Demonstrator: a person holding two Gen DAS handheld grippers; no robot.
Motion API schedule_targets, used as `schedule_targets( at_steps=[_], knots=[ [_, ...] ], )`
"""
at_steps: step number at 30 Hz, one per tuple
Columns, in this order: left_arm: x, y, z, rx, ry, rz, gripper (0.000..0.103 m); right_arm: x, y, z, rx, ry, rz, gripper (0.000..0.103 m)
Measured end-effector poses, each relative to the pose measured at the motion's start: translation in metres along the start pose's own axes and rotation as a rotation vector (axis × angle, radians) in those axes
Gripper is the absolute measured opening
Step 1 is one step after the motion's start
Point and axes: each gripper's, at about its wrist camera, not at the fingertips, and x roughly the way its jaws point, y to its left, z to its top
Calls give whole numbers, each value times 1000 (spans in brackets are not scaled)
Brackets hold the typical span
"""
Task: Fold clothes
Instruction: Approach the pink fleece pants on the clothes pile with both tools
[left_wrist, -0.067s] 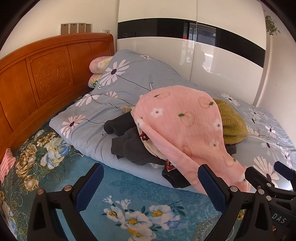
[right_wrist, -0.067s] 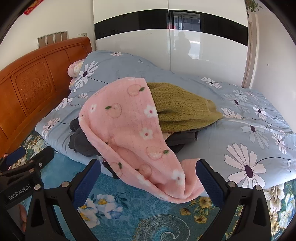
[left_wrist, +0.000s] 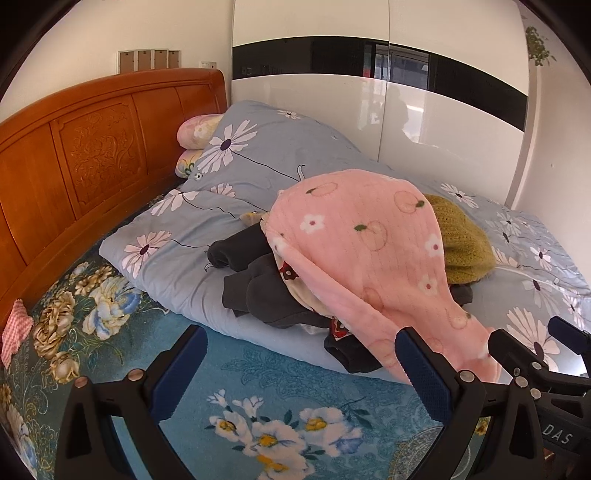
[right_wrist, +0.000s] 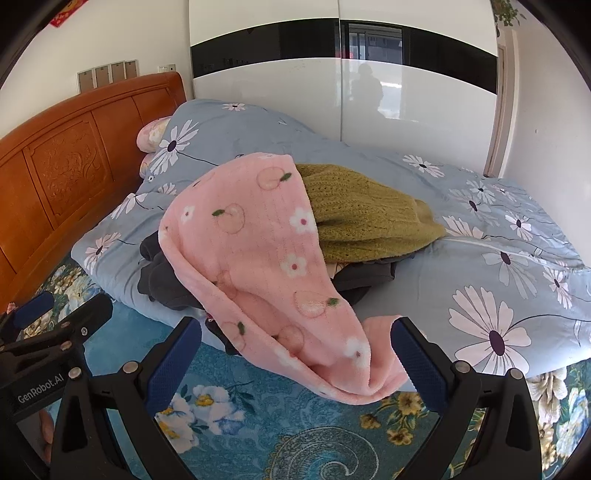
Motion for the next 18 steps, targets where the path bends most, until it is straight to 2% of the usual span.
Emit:
schedule_targets(
  at_steps=[7, 18],
  knots=[
    [-2, -5, 2, 3, -4, -15, 103, -6, -4, -1, 13, -15, 12, 102],
    [-16, -4, 4, 30, -52, -6, 103, -19, -2, 2, 1, -25, 7, 102]
  ],
)
